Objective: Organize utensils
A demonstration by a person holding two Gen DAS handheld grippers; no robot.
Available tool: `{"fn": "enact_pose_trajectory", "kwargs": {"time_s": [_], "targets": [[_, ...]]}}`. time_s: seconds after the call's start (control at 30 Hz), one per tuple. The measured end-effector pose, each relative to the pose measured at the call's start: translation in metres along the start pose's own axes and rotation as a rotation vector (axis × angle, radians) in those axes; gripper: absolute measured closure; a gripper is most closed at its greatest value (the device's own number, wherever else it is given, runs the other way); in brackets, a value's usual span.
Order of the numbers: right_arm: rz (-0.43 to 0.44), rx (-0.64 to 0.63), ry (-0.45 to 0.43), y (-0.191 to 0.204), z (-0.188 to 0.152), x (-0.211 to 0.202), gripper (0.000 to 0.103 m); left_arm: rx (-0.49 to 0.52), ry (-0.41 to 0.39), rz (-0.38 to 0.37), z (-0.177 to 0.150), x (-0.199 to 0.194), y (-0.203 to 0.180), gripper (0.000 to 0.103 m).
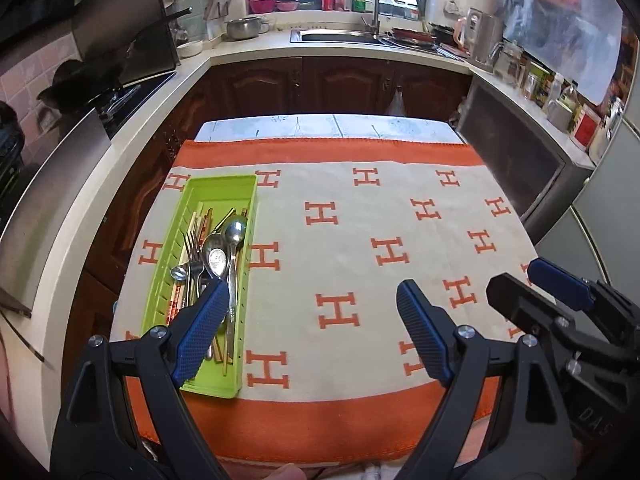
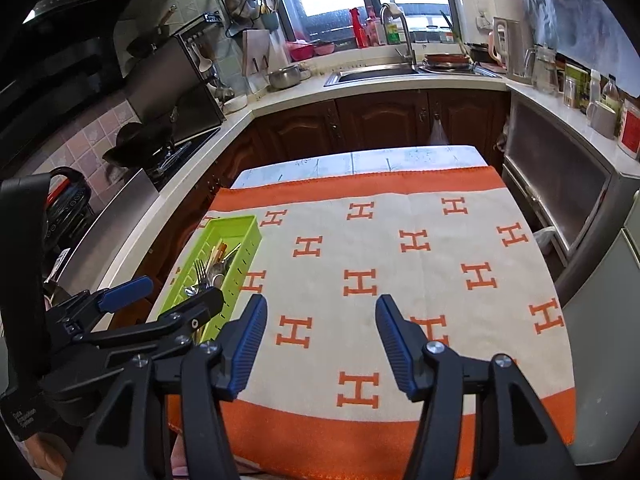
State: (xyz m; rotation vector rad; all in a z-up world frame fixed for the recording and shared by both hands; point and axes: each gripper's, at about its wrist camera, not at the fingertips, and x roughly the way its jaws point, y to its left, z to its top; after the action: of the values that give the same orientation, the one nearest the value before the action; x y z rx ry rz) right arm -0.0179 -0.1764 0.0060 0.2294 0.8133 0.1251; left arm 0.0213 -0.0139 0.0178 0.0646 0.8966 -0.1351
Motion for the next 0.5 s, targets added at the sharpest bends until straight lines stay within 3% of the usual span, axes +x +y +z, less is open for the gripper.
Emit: {"fn": "enact_pose_trajectory", "kwargs": {"time_s": [0.5], "targets": [[0.031,0.01,0.005,0.0007,-0.0035,0.0003,0.046,-0.024,0.017,0.009,-0.0066,0.0008,0.0097,0.019]]}}
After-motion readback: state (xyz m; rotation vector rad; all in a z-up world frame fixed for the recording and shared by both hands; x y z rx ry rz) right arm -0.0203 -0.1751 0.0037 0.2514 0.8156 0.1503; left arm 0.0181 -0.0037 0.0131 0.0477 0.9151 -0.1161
